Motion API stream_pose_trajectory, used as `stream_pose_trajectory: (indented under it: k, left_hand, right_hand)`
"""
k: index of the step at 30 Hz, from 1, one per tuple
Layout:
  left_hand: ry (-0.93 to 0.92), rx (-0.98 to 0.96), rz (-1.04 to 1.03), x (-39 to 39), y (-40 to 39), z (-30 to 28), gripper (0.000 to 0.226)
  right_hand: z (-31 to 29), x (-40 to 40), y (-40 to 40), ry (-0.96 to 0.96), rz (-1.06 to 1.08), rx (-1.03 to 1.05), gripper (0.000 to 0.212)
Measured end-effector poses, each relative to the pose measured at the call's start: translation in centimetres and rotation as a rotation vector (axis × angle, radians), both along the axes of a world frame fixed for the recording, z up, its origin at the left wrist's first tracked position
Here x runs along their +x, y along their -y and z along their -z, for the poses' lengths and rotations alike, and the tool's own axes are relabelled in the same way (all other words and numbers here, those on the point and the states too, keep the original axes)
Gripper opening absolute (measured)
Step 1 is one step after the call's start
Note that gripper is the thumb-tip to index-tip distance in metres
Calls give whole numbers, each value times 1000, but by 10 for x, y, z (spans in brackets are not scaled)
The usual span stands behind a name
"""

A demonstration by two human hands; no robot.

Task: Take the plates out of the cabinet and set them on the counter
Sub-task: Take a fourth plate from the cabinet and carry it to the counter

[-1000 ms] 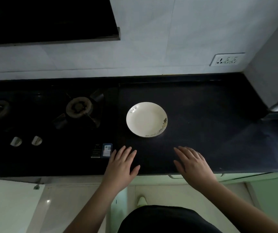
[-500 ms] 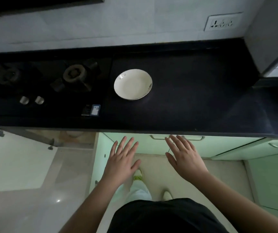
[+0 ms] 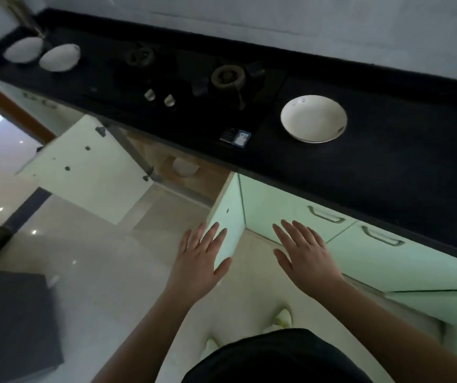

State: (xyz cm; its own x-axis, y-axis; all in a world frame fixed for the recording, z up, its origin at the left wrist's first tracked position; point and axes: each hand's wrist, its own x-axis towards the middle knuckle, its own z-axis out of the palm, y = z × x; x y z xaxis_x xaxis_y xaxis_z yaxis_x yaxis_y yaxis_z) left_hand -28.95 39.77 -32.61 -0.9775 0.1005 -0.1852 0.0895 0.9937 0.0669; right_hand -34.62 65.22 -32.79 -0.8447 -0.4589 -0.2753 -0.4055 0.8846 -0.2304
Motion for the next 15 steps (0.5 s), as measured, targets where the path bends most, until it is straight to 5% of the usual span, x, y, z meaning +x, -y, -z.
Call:
stream_pose_trajectory:
  k: [15]
  left_hand:
    - [1, 19, -409, 229, 242, 6, 71]
  right_hand:
    - [-14, 118, 297, -62, -347, -35, 57]
